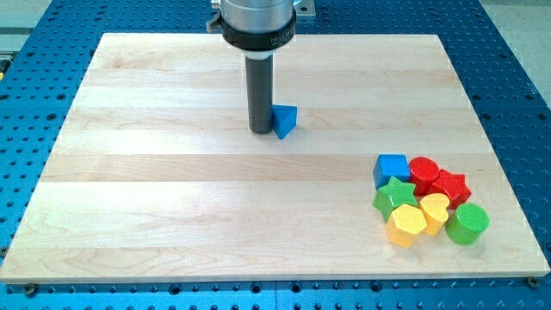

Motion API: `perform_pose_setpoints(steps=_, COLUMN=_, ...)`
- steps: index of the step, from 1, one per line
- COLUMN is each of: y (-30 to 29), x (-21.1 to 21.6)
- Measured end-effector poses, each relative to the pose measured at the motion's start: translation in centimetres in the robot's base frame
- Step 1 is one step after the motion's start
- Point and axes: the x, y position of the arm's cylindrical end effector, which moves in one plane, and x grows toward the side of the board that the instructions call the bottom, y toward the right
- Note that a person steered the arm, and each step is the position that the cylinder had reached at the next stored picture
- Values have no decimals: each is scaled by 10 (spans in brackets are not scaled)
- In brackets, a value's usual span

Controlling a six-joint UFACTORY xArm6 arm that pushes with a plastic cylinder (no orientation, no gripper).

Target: Move the blue blocks into the group of blocks

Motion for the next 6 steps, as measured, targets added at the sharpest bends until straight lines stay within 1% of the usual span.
perform_pose_setpoints(steps=1, y=46, x=5)
perform_pose_setpoints(steps=2, y=107, x=1)
perform_pose_setpoints(steps=3, y=117, x=-7)
perform_pose_setpoints(steps=4, y=135, x=60)
perform_pose_setpoints(steps=5, y=143, x=96)
perform_pose_setpoints(steps=6, y=78, x=73)
